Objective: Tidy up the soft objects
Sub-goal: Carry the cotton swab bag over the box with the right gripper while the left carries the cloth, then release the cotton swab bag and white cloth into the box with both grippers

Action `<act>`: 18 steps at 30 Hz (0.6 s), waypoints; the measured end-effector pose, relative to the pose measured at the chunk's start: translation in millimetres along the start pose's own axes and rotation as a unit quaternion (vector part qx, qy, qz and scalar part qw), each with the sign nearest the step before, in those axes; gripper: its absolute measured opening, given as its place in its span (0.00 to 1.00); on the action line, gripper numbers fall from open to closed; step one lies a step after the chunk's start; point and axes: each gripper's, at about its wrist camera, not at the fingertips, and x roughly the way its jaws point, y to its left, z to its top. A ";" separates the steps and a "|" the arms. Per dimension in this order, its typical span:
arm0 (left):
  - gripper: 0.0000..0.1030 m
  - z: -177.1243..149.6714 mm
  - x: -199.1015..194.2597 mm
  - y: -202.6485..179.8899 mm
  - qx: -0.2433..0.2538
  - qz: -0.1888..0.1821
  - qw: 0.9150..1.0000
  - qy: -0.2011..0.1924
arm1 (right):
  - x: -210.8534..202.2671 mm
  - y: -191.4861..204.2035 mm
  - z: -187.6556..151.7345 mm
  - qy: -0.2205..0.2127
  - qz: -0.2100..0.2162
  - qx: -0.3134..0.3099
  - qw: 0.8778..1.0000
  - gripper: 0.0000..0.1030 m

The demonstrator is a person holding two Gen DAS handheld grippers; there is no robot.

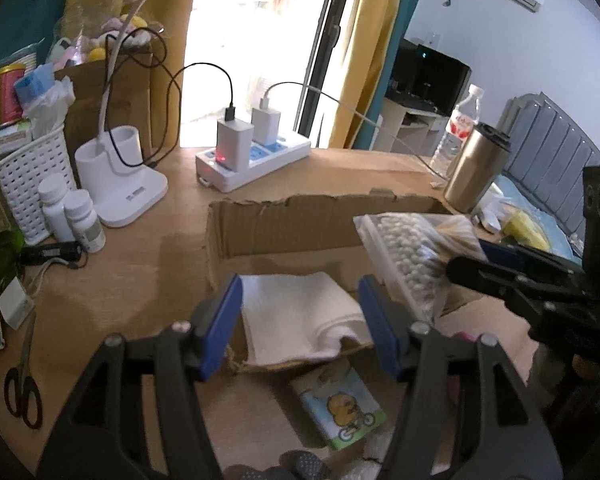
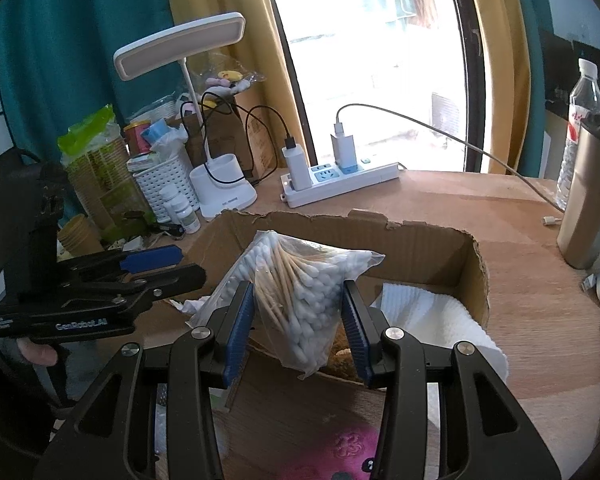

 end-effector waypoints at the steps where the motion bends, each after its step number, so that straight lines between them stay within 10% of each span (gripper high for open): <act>1: 0.60 -0.7 -1.7 0.7 0.000 -0.001 1.000 -0.001 | 0.4 0.4 0.0 0.001 -0.001 0.001 1.000 0.45; 18: 0.61 -16.4 -14.2 42.6 -0.036 0.000 0.999 -0.004 | 64.6 18.5 -2.4 0.091 -0.027 -0.001 0.996 0.45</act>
